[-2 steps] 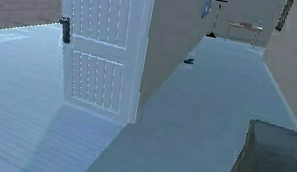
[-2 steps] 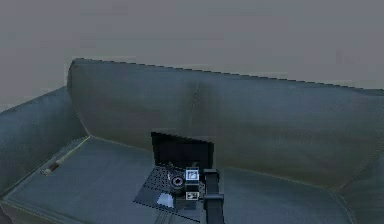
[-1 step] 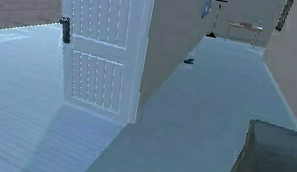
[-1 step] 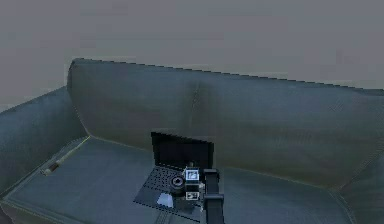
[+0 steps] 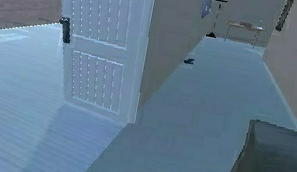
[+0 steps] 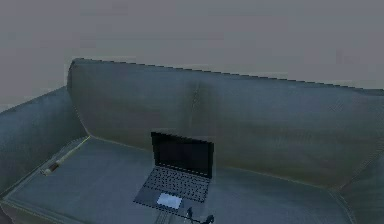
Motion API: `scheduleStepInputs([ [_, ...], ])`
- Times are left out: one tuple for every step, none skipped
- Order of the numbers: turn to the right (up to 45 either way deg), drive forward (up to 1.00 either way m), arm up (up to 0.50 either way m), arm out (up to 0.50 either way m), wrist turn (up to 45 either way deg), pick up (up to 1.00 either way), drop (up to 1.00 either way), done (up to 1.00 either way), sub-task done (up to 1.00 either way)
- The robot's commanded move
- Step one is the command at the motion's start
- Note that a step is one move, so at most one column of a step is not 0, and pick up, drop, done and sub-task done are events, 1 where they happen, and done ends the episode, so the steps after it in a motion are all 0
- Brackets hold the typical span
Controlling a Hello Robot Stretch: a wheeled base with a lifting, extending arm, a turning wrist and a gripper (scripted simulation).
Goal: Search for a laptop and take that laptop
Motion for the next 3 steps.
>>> scheduleStepInputs([
  [0.0, 0.00, 0.00, 0.00, 0.0, 1.00, 0.00, 0.00, 0.00],
  [0.0, 0.00, 0.10, 0.00, 0.0, 0.00, 0.00, 0.00, 0.00],
  [0.0, 0.00, 0.00, 0.00, 0.0, 0.00, 0.00, 1.00, 0.00],
])
